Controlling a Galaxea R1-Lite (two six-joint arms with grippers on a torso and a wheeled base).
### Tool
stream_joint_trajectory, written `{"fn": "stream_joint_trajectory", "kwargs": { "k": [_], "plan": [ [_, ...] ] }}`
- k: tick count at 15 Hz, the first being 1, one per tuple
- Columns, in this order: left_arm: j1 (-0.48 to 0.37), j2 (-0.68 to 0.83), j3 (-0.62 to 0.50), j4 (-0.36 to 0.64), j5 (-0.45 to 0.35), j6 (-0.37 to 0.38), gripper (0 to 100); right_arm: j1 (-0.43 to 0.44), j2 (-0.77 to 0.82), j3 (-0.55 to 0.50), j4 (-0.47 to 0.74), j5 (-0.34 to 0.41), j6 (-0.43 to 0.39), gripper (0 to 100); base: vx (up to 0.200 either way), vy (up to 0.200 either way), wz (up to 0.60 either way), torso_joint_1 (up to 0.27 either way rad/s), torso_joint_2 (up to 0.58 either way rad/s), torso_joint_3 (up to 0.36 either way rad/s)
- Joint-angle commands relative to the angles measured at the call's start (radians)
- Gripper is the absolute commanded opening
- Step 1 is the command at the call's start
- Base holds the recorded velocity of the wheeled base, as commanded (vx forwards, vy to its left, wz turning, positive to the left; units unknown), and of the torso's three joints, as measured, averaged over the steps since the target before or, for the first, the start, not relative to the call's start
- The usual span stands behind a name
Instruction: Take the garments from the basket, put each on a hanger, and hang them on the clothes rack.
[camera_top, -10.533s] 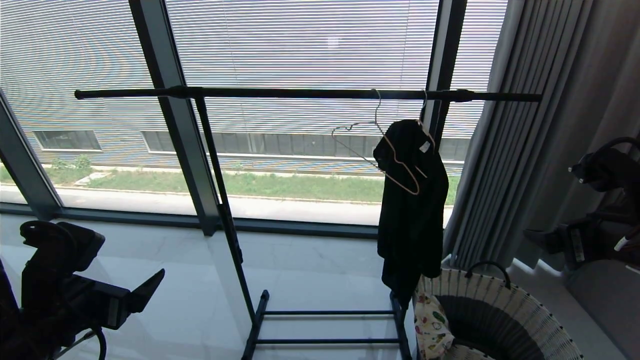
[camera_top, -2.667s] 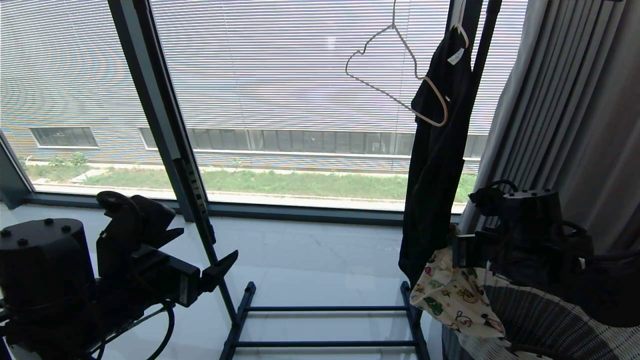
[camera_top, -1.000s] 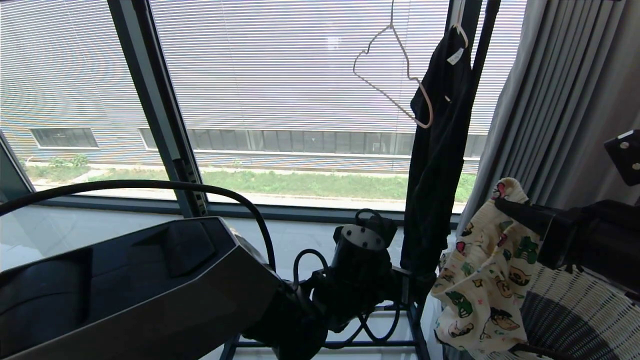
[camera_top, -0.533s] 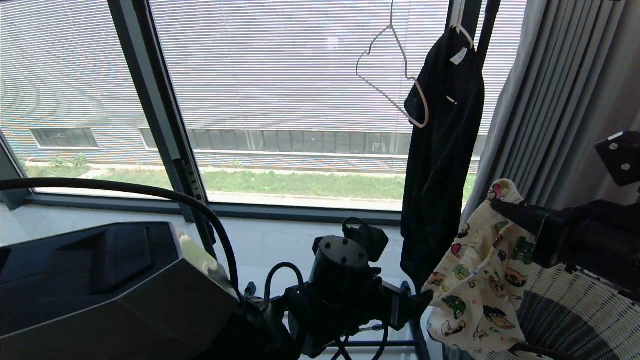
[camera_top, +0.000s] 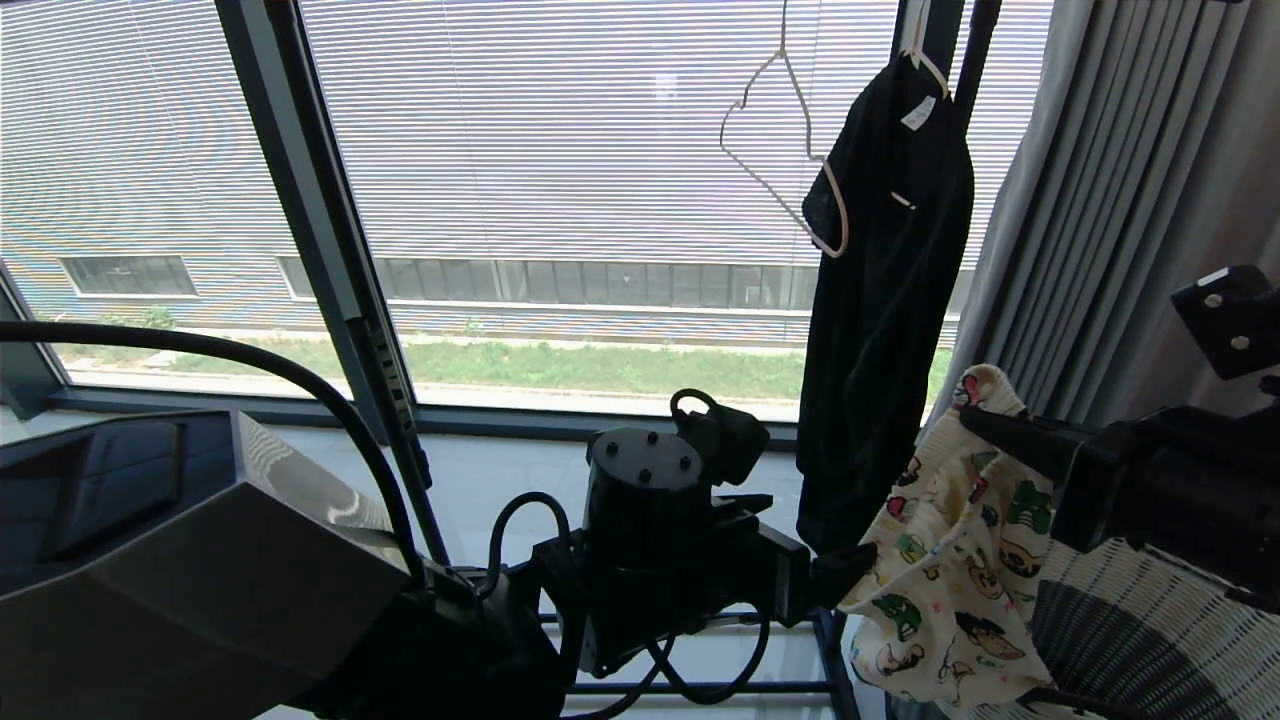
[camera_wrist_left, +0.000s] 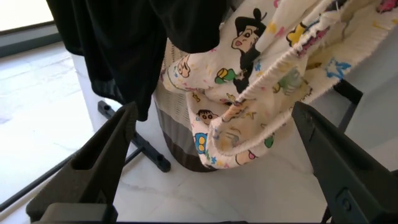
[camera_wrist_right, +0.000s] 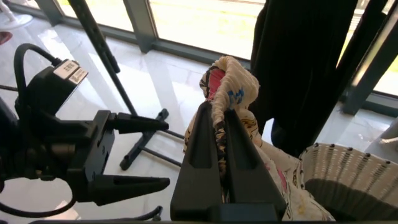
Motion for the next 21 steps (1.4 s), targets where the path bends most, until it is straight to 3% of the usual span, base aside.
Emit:
{"fn": "stream_joint_trajectory", "kwargs": {
  "k": [1,9,13,14,17,19,20,21],
  "plan": [
    [0.009,0.032,-0.027,0.000,-0.001,0.000,100,0.033,0.001,0.000,-0.001,0.000,0.001,0,0.000,0.000,0.00,0.000,0.00,0.000],
    [0.016,0.164,-0.025,0.000,-0.004,0.084,100,0.042,-0.010,-0.014,0.001,0.002,0.003,0,0.000,0.000,0.00,0.000,0.00,0.000],
    [0.016,0.173,-0.027,0.000,-0.004,0.084,100,0.042,-0.011,-0.014,0.001,0.002,0.003,0,0.000,0.000,0.00,0.000,0.00,0.000],
    [0.018,0.173,-0.027,0.000,-0.004,0.084,0,0.044,-0.011,-0.014,0.001,0.002,0.003,0,0.000,0.000,0.00,0.000,0.00,0.000],
    [0.016,0.168,-0.021,0.000,0.002,0.113,0,0.042,-0.005,-0.011,0.002,0.002,0.005,0,0.000,0.000,0.00,0.000,0.00,0.000],
    [0.016,0.167,-0.011,-0.004,0.007,0.195,0,0.038,0.004,-0.011,0.001,0.002,0.009,0,0.000,0.000,0.00,0.000,0.00,0.000],
    [0.016,0.164,0.001,-0.038,0.008,0.280,0,0.022,0.023,-0.011,0.001,0.002,0.020,0,0.000,0.000,0.00,0.000,0.00,0.000],
    [0.018,0.164,0.025,-0.073,0.022,0.311,0,0.007,0.036,-0.011,0.001,0.003,0.021,0,0.000,0.000,0.00,0.000,0.00,0.000]
  ]
}}
